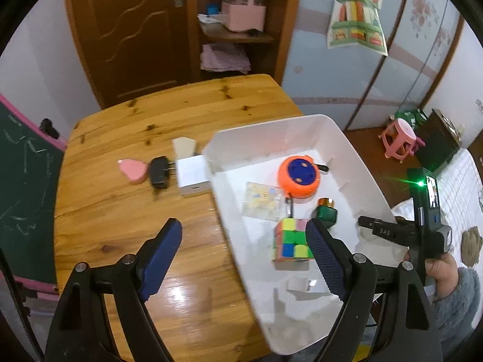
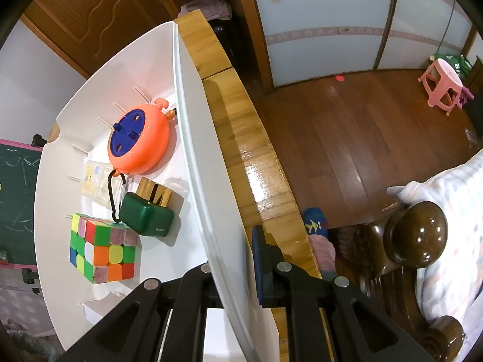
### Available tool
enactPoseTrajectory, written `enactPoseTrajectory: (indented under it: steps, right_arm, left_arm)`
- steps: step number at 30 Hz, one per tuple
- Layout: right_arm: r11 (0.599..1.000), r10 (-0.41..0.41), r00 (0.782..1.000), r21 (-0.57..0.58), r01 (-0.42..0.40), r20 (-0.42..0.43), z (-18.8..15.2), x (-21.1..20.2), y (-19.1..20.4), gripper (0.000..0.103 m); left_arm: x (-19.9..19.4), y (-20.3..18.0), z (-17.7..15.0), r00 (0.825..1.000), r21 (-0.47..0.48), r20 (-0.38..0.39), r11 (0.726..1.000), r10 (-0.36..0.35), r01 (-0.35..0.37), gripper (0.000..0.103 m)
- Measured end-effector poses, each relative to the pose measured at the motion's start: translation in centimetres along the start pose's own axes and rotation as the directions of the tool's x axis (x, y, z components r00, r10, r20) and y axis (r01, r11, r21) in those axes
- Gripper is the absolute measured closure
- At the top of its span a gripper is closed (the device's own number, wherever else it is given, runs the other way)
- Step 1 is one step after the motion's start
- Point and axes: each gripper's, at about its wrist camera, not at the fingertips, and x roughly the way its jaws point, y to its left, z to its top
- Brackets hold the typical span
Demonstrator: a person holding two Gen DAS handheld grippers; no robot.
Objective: Organize rigid objects
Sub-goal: 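Move the left gripper back to the pink translucent case on the table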
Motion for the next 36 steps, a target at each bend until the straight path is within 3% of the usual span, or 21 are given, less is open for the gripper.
enactPoseTrajectory:
  steps: [10, 22, 32, 36]
  right_arm:
    - [1.000, -0.014, 1.000, 0.009, 0.015, -0.012, 0.2, 0.3, -0.1, 0.092]
    - [1.000, -0.015, 1.000, 0.018, 0.015, -0.015, 0.3, 0.3, -0.4, 0.092]
    - [1.000, -0.024, 1.000, 0.008, 0.024, -0.016, 0.2, 0.3, 0.0, 0.092]
    - [1.000, -0.027, 1.000, 0.002, 0.027, -0.014, 0.2, 0.3, 0.1, 0.092]
  left_arm:
    - [-0.5, 4.0, -1.3, 0.995, -0.030, 0.019, 0.995, 0.093, -0.093, 0.017]
    - [4.9, 13.1, -0.6, 0.972, -0.231, -0.088, 0.945, 0.219, -0.233, 0.017]
    - [12.5, 17.8, 3.9, 0.972, -0.400, -0.191, 0.893, 0.136, -0.204, 0.017]
    - [15.0, 18.3, 5.5, 0.965, -0.428, -0.225, 0.875, 0.138, -0.225, 0.017]
